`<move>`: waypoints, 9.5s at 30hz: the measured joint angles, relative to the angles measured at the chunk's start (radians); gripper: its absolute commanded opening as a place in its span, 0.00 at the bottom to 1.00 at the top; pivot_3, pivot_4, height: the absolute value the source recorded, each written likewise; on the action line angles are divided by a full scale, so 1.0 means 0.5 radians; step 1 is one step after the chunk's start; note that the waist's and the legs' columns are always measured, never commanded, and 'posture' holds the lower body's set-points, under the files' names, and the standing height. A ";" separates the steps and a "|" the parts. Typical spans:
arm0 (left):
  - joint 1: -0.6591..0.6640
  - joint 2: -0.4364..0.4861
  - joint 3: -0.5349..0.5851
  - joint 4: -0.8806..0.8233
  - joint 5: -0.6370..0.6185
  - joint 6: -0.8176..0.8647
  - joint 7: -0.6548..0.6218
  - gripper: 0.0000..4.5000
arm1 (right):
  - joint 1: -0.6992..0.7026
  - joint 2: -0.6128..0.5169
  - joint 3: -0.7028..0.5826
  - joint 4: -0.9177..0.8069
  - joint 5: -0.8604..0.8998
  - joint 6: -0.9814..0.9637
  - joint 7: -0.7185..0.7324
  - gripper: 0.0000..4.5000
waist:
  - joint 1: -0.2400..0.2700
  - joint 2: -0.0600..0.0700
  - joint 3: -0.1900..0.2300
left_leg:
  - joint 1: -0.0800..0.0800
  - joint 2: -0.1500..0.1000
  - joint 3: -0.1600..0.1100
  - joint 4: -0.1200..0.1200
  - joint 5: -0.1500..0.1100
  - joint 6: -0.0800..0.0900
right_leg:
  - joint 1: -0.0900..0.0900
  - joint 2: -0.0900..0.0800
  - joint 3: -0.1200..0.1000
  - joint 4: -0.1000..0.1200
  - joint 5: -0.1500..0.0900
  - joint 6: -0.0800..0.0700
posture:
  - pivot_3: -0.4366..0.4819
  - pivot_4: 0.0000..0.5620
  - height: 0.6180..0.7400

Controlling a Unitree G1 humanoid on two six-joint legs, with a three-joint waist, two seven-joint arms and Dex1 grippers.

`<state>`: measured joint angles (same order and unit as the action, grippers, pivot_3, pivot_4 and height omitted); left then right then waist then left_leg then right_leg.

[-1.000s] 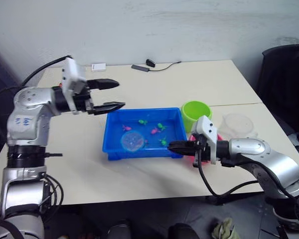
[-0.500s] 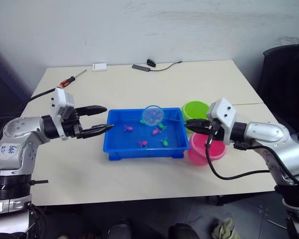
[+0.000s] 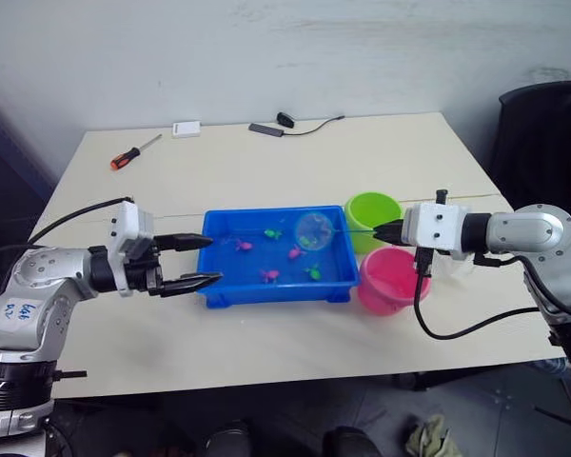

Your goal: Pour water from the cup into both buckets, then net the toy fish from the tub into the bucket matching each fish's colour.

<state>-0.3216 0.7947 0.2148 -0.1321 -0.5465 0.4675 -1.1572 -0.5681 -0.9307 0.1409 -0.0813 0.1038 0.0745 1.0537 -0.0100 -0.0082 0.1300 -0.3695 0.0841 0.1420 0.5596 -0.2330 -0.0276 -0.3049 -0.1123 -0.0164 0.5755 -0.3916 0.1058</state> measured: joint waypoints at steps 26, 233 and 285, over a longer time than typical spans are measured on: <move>0.053 -0.147 -0.083 -0.103 -0.001 -0.040 0.130 0.82 | -0.240 0.031 0.339 0.681 -0.782 -1.440 0.022 0.00 | -0.037 0.004 0.002 | 0.003 -0.001 0.005 0.009 0.003 -0.005 | 0.004 0.003 0.006 0.003 0.001 0.002 | 0.48 0.27 0.94; -0.471 -0.309 -0.319 0.730 0.230 -0.525 -0.159 0.82 | 1.717 0.474 -1.320 0.250 -0.856 -1.944 -1.460 0.00 | 0.010 0.002 0.002 | 0.004 -0.003 0.008 0.031 -0.018 -0.001 | 0.015 0.015 0.016 -0.002 0.003 0.005 | 0.48 0.27 0.94; -0.121 -0.305 -0.203 0.346 0.200 -0.397 0.106 0.82 | -0.263 0.384 -0.364 -0.340 1.462 3.071 -1.216 0.00 | -0.035 0.010 -0.008 | -0.003 0.005 0.013 0.030 -0.027 0.012 | -0.003 0.005 0.037 0.014 -0.001 -0.002 | 0.48 0.27 0.94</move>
<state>-0.3822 0.6421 0.1133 0.0410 -0.4464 0.2689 -1.1042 -0.6997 -0.7386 -0.0412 -0.2513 0.8347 1.6099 0.4459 -0.0273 -0.0033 0.1260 -0.3713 0.0866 0.1484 0.5746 -0.2463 -0.0217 -0.3064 -0.1096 0.0021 0.5826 -0.3919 0.1047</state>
